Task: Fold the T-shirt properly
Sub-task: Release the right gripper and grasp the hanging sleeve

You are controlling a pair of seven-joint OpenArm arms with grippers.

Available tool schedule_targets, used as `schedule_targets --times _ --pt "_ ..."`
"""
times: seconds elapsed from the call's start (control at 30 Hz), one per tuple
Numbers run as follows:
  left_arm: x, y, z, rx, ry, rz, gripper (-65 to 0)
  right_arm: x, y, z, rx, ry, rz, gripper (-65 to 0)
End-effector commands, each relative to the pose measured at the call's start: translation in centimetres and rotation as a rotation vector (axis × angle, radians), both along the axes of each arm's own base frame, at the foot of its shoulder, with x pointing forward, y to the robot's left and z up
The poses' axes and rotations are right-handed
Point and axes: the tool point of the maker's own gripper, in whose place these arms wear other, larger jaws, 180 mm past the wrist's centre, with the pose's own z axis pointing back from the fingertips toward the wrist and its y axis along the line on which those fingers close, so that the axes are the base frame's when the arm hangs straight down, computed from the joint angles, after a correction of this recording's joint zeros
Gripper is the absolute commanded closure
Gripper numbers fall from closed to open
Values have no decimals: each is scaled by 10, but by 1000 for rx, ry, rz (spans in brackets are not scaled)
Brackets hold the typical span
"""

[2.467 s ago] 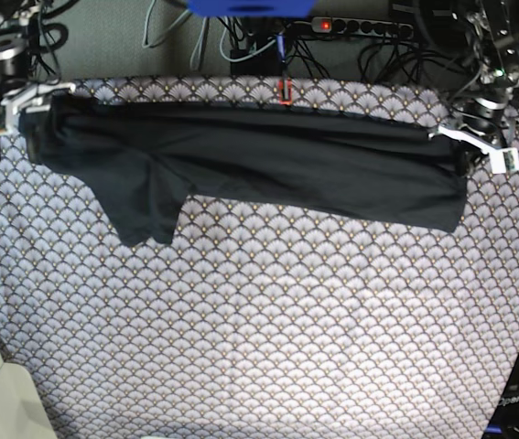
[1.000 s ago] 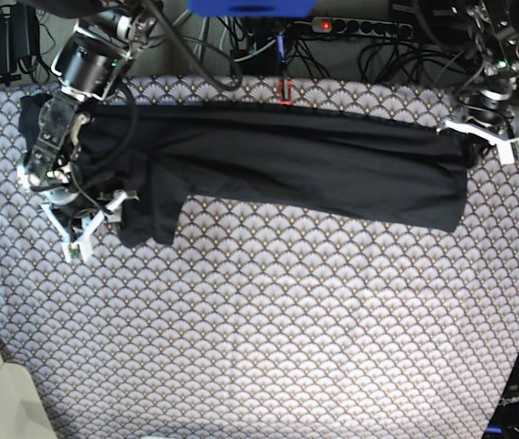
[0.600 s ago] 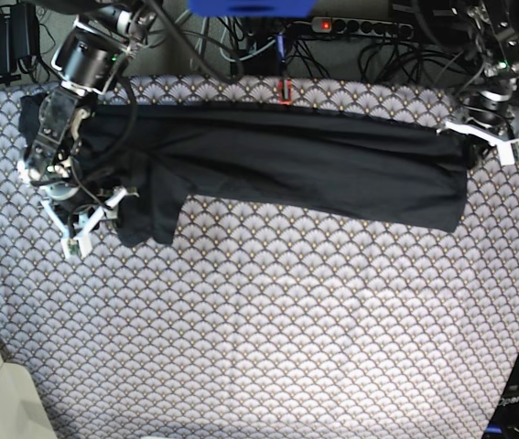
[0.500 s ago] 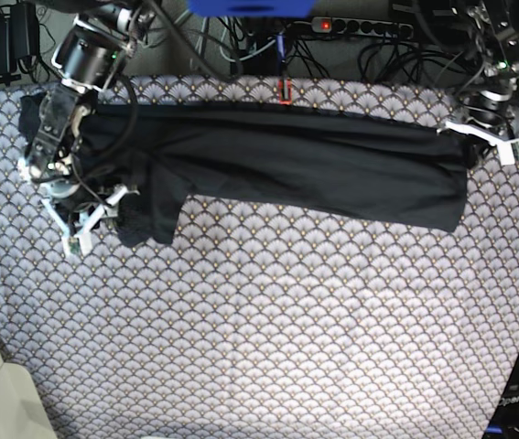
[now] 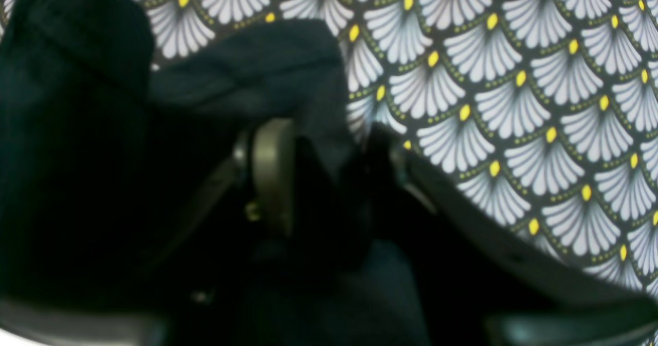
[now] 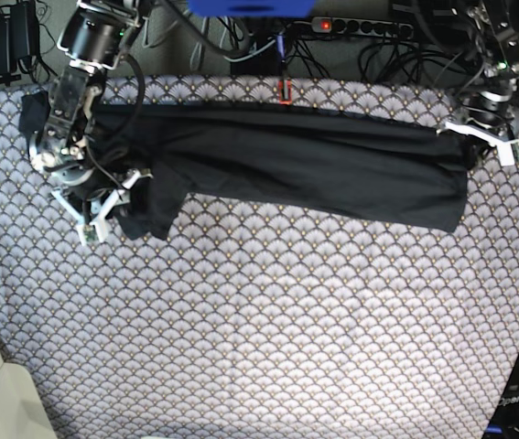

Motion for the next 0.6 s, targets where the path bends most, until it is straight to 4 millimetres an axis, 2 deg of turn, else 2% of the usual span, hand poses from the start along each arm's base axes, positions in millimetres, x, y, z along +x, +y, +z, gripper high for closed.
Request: schedule_targets --times 0.0,0.13,0.2,0.4,0.57 --pt "5 5 12 12 -43 -3 0 -17 3 -15 -21 98 27 -152" --pt "5 5 11 11 -42 -2 0 -18 4 -16 -23 102 30 -52" --pt "5 5 11 11 -42 -2 0 -18 3 -16 -24 103 30 -31" --pt "5 5 11 11 -42 -2 0 -13 -2 -11 -32 85 26 -30" --pt "5 5 11 11 -42 -2 0 5 -14 20 -83 -1 19 -28"
